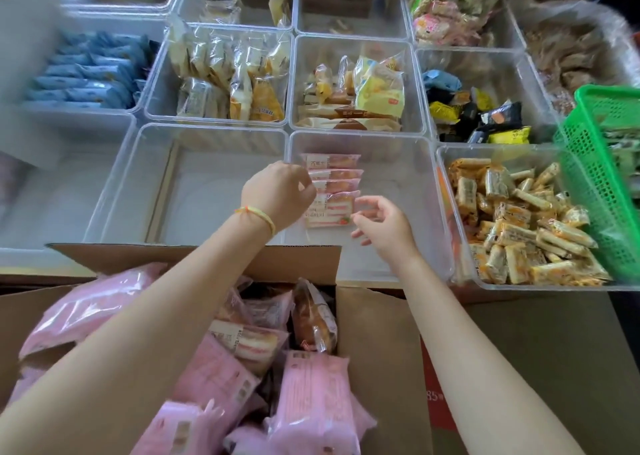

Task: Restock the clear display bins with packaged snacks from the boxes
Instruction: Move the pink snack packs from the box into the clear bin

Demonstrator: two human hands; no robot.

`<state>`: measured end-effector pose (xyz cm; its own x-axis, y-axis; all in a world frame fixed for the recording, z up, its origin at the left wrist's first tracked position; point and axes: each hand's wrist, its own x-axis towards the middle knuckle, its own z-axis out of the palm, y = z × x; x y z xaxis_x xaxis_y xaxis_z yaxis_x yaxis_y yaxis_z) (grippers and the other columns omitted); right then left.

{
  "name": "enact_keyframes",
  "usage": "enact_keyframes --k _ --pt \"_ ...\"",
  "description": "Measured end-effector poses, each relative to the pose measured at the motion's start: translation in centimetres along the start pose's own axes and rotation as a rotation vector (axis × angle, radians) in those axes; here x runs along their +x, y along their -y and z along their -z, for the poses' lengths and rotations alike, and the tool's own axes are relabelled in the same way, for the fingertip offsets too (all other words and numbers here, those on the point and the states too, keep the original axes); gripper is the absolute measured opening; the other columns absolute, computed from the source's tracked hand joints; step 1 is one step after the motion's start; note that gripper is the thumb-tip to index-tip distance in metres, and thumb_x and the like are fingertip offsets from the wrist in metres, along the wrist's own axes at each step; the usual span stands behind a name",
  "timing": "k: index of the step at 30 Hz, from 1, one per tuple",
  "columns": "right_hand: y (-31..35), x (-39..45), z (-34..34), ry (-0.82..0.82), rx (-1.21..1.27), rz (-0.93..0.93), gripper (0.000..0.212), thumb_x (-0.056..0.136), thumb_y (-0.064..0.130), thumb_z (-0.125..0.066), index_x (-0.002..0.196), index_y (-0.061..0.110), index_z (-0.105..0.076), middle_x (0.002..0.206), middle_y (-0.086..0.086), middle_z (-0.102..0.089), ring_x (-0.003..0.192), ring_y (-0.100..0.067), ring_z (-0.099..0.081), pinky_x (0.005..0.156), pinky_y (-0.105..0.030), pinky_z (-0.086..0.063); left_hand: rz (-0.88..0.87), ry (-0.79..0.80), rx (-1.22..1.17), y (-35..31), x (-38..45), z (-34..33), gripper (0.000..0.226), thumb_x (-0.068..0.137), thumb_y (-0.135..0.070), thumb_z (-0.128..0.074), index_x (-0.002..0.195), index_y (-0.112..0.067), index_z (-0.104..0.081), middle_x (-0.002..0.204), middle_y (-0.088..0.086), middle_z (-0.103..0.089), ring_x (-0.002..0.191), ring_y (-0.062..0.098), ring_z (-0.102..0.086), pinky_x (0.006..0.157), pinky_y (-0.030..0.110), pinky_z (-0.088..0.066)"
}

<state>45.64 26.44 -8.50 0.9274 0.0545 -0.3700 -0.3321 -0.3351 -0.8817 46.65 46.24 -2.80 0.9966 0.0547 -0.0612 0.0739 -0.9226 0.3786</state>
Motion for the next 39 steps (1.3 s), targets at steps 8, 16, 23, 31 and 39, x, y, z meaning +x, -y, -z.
enact_keyframes --k 8,16,23,31,39 --pt "-0.3 -11.0 1.7 0.330 -0.183 -0.103 0.012 0.100 0.027 -0.059 0.097 0.015 -0.058 0.077 -0.009 -0.070 0.059 -0.018 -0.067 0.058 -0.036 -0.052 -0.160 0.257 -0.140 -2.6 -13.0 1.0 0.044 0.091 -0.037 -0.055 0.055 -0.013 -0.047 0.054 -0.001 -0.049 0.056 0.022 -0.048 0.054 0.030 -0.041" --pt "-2.3 -16.7 0.2 0.742 -0.618 -0.255 0.058 0.100 0.052 -0.049 0.149 0.025 -0.035 0.117 0.000 -0.067 0.073 -0.017 -0.074 0.055 -0.026 -0.055 0.018 0.826 0.200 -2.0 -19.2 -1.4 0.058 0.094 -0.058 -0.046 0.124 -0.008 -0.051 0.130 0.014 -0.060 0.119 0.033 -0.056 0.091 0.034 -0.042" --pt "-2.3 -18.1 1.5 0.655 -0.111 -0.313 0.029 0.104 0.033 -0.046 0.119 0.015 -0.065 0.087 -0.013 -0.068 0.074 -0.022 -0.067 0.071 -0.035 -0.056 0.082 0.898 0.031 -3.1 -21.9 -0.1 0.090 0.066 -0.075 -0.067 0.136 -0.029 -0.036 0.122 0.004 -0.039 0.103 0.025 -0.054 0.095 0.040 -0.047" --pt "0.6 -19.2 3.8 0.600 0.207 -0.147 0.036 0.104 0.010 -0.035 0.113 0.003 -0.070 0.097 -0.020 -0.075 0.090 -0.032 -0.073 0.079 -0.037 -0.055 -0.079 0.712 -0.262 -2.6 -21.8 4.3 0.068 0.065 -0.050 -0.084 0.125 -0.044 -0.052 0.109 -0.020 -0.059 0.096 0.002 -0.058 0.086 0.026 -0.051" --pt "3.5 -17.1 7.8 0.187 0.333 0.100 0.019 0.102 0.022 -0.051 0.112 0.021 -0.068 0.086 -0.006 -0.064 0.058 -0.018 -0.058 0.055 -0.030 -0.047 0.361 0.340 -1.176 -3.9 -18.4 5.8 0.030 0.081 -0.037 -0.072 0.096 -0.011 -0.076 0.099 0.016 -0.074 0.078 0.022 -0.070 0.068 0.035 -0.057"
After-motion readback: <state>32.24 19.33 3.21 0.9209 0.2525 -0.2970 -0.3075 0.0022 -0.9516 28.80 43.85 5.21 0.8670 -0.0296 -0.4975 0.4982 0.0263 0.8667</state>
